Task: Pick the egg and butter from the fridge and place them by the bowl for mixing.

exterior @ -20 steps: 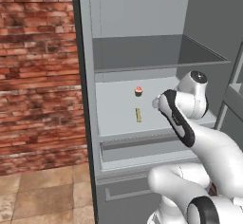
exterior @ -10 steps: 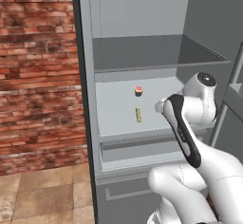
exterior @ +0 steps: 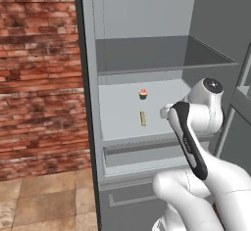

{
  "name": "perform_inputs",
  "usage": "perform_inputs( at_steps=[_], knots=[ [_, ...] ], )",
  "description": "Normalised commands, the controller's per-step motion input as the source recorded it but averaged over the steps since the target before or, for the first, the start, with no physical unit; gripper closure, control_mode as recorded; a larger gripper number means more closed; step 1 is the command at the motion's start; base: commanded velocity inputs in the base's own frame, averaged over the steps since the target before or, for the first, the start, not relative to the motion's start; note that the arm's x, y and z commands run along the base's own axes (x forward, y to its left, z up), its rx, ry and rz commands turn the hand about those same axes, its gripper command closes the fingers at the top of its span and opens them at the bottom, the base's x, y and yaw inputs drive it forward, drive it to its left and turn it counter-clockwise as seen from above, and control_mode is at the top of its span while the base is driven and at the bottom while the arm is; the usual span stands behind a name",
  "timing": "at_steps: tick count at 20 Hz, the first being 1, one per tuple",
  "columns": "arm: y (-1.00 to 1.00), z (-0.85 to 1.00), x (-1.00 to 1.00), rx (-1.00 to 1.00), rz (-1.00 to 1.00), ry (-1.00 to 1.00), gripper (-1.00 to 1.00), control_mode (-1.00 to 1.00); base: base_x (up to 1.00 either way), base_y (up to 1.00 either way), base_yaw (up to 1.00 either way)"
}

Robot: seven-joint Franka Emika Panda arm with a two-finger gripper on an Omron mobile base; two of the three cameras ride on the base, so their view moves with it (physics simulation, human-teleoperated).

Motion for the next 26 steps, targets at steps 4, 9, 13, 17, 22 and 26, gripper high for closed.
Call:
perform_inputs(
  at_steps=[4, 9, 13, 17, 22, 26],
  knots=[
    [0.00, 0.00, 0.00, 0.00, 0.00, 0.00, 1.00, 1.00, -0.41, 0.03, 0.00],
    [0.00, 0.00, 0.00, 0.00, 0.00, 0.00, 1.00, 1.00, -0.40, 0.29, 0.03],
    [0.00, 0.00, 0.00, 0.00, 0.00, 0.00, 1.00, 1.00, -0.10, 0.55, 0.37],
    [0.00, 0.00, 0.00, 0.00, 0.00, 0.00, 1.00, 1.00, -0.01, 0.48, 0.69],
    [0.00, 0.00, 0.00, 0.00, 0.00, 0.00, 1.00, 1.00, -0.05, 0.51, 0.70],
    [0.00, 0.00, 0.00, 0.00, 0.00, 0.00, 1.00, 1.00, 0.07, 0.49, 0.61]
  ],
)
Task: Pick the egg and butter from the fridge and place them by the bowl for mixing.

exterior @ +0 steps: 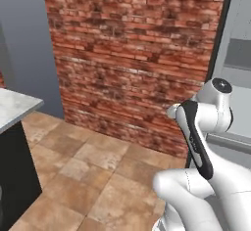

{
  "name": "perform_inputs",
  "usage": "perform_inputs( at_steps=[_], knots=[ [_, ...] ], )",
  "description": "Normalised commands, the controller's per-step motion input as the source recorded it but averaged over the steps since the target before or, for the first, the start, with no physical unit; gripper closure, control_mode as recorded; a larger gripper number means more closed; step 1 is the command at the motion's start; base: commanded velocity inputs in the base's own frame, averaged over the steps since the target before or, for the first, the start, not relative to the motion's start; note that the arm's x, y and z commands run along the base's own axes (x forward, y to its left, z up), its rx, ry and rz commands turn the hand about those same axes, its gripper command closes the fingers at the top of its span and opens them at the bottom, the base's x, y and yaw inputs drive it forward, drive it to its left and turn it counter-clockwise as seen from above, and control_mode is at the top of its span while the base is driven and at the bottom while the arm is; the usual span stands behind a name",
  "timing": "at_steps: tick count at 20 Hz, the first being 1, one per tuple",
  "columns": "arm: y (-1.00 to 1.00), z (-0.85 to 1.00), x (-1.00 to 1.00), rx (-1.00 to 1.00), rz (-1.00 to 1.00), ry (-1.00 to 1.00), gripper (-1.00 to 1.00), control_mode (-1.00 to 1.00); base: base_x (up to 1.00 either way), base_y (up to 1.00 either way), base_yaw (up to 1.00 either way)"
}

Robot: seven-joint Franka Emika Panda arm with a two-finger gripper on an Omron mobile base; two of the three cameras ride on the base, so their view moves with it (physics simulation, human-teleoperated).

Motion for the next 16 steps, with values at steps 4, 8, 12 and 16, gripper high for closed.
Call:
perform_inputs(
  at_steps=[4, 8, 12, 16],
  knots=[
    [0.00, 0.00, 0.00, 0.00, 0.00, 0.00, 1.00, 1.00, 0.36, 0.45, 0.43],
    [0.00, 0.00, 0.00, 0.00, 0.00, 0.00, 1.00, 1.00, 0.43, 0.48, 0.36],
    [0.00, 0.00, 0.00, 0.00, 0.00, 0.00, 1.00, 1.00, 0.39, 0.58, 0.30],
    [0.00, 0.00, 0.00, 0.00, 0.00, 0.00, 1.00, 1.00, 0.49, 0.50, 0.29]
  ],
)
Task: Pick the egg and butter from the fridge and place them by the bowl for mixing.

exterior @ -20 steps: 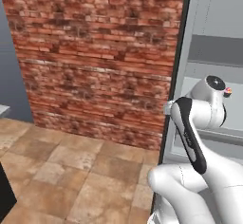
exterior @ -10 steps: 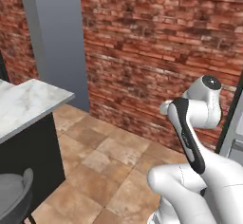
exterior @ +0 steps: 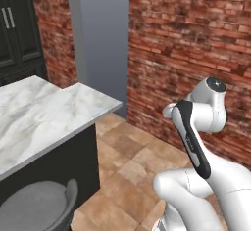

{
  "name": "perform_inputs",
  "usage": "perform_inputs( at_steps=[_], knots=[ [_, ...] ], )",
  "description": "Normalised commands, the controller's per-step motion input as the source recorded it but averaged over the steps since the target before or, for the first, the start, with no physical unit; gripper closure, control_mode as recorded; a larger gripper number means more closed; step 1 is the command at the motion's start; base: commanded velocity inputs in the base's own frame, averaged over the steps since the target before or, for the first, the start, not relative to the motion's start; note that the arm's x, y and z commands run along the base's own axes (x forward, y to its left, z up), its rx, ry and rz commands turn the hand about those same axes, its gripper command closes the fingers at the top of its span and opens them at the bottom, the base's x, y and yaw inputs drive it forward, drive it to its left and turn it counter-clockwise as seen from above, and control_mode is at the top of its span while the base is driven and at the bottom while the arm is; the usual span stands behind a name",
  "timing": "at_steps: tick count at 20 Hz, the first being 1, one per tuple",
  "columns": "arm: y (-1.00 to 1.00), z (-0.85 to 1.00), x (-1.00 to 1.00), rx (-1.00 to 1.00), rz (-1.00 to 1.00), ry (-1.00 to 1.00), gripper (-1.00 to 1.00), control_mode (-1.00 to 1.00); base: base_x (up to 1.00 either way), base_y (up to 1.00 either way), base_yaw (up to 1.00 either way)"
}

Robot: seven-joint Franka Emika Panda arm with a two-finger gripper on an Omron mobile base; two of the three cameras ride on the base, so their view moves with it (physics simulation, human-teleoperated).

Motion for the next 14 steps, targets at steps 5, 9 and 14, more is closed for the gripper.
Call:
perform_inputs(
  at_steps=[5, 9, 14],
  knots=[
    [0.00, 0.00, 0.00, 0.00, 0.00, 0.00, 1.00, 1.00, 0.69, 0.36, 0.11],
    [0.00, 0.00, 0.00, 0.00, 0.00, 0.00, 1.00, 1.00, 0.78, 0.26, 0.00],
    [0.00, 0.00, 0.00, 0.00, 0.00, 0.00, 1.00, 1.00, 0.76, -0.04, 0.00]
  ],
)
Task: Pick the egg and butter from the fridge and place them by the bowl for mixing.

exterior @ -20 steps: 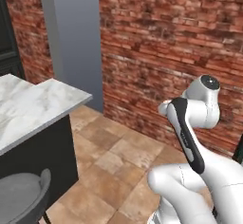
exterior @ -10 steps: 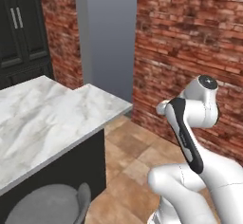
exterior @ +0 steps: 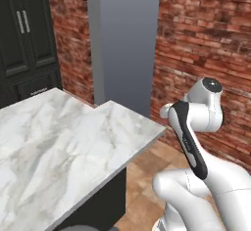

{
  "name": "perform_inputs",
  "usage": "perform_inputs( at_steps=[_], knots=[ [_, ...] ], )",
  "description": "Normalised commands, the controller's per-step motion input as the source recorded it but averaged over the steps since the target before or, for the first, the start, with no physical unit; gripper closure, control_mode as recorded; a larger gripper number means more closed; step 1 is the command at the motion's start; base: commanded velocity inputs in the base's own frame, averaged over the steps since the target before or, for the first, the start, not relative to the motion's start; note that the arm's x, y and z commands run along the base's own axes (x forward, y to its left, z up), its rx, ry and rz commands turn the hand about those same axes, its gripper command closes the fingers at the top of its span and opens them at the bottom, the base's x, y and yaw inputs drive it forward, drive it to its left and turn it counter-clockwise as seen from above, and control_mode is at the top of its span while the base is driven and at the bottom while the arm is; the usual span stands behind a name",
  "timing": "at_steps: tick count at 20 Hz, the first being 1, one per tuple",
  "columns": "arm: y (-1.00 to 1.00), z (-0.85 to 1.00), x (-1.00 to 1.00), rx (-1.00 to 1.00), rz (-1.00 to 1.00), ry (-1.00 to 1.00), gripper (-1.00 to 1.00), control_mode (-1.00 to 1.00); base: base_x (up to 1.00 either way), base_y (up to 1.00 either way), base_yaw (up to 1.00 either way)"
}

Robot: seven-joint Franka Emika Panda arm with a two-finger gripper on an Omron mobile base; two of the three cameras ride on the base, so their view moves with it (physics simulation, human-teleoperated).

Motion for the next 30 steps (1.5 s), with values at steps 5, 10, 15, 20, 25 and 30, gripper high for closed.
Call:
perform_inputs(
  at_steps=[5, 10, 15, 20, 25, 30],
  knots=[
    [0.00, 0.00, 0.00, 0.00, 0.00, 0.00, 1.00, 1.00, 0.74, -0.34, 0.00],
    [0.00, 0.00, 0.00, 0.00, 0.00, 0.00, 1.00, 1.00, 0.67, -0.40, 0.00],
    [0.00, 0.00, 0.00, 0.00, 0.00, 0.00, 1.00, 1.00, 0.77, -0.37, 0.02],
    [0.00, 0.00, 0.00, 0.00, 0.00, 0.00, 1.00, 1.00, 0.78, -0.27, 0.17],
    [0.00, 0.00, 0.00, 0.00, 0.00, 0.00, 1.00, 1.00, 0.74, -0.11, 0.41],
    [0.00, 0.00, 0.00, 0.00, 0.00, 0.00, 1.00, 1.00, 0.70, -0.08, 0.47]
  ],
)
